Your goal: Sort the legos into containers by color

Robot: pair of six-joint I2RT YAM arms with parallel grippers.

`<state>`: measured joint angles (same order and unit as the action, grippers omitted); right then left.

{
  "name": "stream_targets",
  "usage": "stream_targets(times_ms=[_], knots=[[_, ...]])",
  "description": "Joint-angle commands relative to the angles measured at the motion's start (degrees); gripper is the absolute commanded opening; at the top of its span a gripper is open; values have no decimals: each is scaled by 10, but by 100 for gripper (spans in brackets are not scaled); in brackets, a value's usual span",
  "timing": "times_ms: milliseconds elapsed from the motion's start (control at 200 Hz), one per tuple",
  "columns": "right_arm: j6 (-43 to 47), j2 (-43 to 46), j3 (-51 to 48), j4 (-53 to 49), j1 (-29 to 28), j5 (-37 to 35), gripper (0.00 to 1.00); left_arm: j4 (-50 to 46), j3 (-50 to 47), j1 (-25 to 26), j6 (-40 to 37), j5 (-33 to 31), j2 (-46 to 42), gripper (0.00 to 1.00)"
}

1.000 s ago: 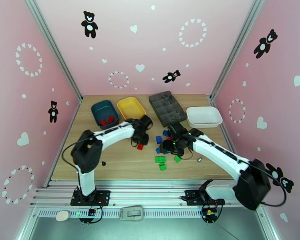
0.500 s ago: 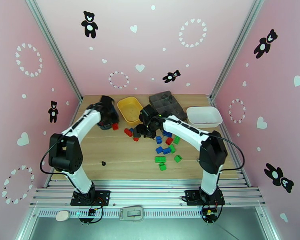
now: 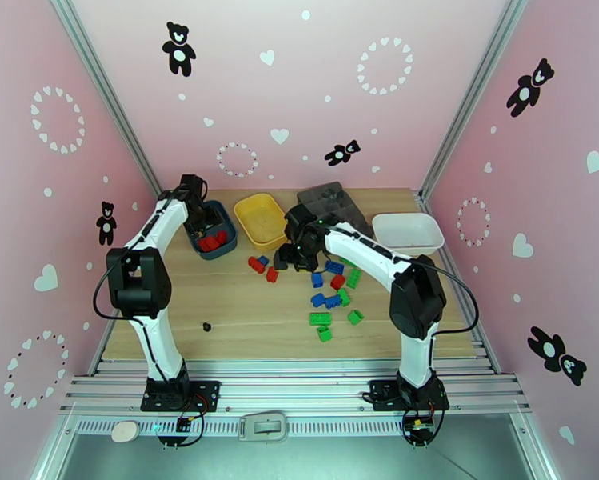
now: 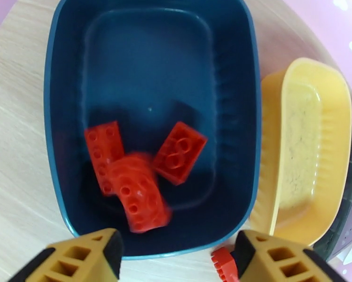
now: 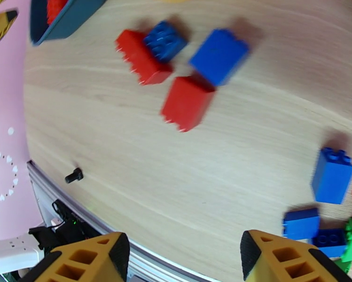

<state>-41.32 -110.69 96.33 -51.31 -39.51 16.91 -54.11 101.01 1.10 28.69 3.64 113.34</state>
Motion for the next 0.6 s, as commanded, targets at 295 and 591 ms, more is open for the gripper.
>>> stream_targets(times_ms=[295, 591], knots=[[7, 55, -82, -7, 13, -29, 66, -39, -106, 95, 12, -57, -122, 67], [-2, 107, -152, 3, 14, -47, 67, 2, -238, 185, 113, -51, -173, 67]])
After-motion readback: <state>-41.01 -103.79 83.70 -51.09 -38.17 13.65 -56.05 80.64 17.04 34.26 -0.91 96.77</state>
